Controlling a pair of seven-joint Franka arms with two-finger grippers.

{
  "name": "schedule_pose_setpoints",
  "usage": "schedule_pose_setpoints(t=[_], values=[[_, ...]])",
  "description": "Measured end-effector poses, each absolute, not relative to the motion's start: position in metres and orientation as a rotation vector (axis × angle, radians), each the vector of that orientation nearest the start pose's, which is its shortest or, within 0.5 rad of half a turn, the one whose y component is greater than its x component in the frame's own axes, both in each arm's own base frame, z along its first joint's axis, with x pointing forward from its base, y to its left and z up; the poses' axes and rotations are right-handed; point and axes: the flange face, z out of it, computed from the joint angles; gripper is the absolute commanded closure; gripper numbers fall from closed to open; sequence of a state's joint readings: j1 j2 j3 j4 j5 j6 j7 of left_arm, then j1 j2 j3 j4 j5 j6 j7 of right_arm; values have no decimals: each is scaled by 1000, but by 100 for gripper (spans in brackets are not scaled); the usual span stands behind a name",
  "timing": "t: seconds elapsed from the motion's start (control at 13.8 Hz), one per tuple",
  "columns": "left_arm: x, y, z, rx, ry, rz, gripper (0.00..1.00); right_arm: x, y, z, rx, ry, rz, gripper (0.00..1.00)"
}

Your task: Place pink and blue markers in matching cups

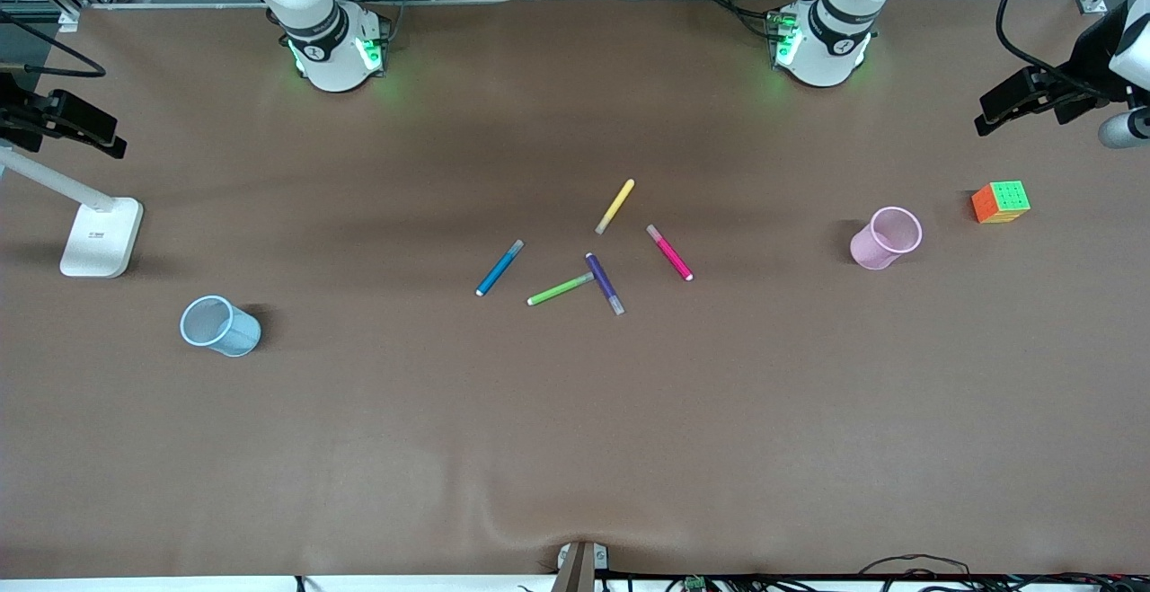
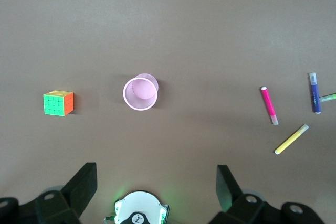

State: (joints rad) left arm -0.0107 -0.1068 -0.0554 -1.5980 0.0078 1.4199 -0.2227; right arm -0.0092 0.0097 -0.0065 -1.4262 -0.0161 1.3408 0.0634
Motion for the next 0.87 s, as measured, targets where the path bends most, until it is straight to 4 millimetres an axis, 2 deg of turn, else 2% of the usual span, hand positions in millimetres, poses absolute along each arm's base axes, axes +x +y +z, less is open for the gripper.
schedule_pose_setpoints(t=[0.29, 0.43, 0.65, 0.87], values=[[499, -33, 653, -3095, -264, 164, 0, 534, -10, 663, -3151, 129, 162, 0], [499, -30, 652, -3081, -270, 173, 0, 539, -11, 652, -3150, 129, 192, 0], [500, -32, 650, -3074, -263, 178, 0, 554, -12, 627, -3146, 132, 264, 0], [500, -34, 654, -3075, -258, 164, 0, 572, -13, 590, -3139, 135, 359, 0]])
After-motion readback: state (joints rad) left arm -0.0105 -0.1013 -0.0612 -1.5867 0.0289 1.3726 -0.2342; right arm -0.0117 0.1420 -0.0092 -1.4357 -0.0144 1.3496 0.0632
